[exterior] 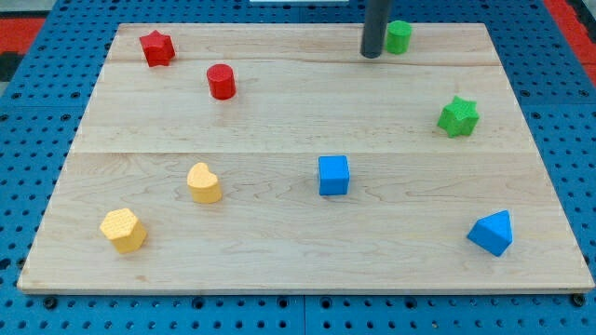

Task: Slightly push the green circle towards the top right side of the board

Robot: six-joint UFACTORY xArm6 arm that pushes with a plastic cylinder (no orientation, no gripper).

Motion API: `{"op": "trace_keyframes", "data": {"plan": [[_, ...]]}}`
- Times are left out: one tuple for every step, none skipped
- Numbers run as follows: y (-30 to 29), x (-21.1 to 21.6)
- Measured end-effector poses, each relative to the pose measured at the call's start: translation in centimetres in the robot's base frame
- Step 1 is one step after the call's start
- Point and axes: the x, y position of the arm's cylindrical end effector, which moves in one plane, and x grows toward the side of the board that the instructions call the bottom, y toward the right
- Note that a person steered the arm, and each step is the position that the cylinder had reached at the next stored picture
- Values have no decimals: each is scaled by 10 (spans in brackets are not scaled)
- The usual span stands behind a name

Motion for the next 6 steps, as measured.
{"op": "trace_keyframes", "data": {"plan": [[9,-26],[31,-35],[57,-35],[17,-35],[-62,-33],[-146,-29]]}}
